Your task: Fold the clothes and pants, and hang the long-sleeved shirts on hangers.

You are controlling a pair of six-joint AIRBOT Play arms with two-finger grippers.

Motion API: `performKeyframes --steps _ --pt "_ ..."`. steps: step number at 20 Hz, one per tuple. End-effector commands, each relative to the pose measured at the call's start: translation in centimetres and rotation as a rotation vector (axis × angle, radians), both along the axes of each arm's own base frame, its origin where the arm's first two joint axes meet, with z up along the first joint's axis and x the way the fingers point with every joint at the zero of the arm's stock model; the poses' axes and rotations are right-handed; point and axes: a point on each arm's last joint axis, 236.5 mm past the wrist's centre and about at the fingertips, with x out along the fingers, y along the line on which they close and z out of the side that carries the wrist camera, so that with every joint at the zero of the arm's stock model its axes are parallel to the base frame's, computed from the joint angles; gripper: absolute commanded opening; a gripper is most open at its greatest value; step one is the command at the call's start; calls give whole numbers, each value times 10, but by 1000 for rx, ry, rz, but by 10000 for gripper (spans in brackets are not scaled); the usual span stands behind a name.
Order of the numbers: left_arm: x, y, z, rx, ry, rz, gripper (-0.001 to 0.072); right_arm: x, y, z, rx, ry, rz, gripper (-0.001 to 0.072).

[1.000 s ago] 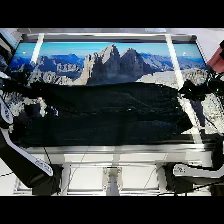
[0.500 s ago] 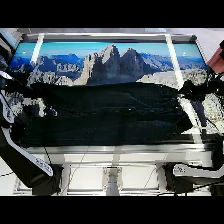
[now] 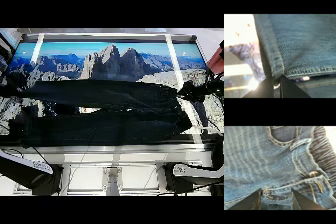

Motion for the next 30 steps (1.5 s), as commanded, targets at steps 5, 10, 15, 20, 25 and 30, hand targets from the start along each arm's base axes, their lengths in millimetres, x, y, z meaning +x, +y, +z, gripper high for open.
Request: performKeyframes --steps 5,10,15,20,25,30 --pt "-57 16 -18 6 174 123 27 -5 -8 -4 -44 21 10 402" --pt "-69 14 -65 -6 307 97 33 -7 -8 -5 -46 25 17 402" --pt "-76 41 -74 124 356 116 100 -11 -7 -5 -39 41 25 402" --pt "-76 48 -72 153 349 137 102 -16 -6 -7 -38 64 35 403" --pt "-86 90 -44 339 334 272 126 -24 -19 -12 -99 99 43 403" --pt "-80 98 -16 383 249 307 435 -26 -23 -13 -117 104 45 403"
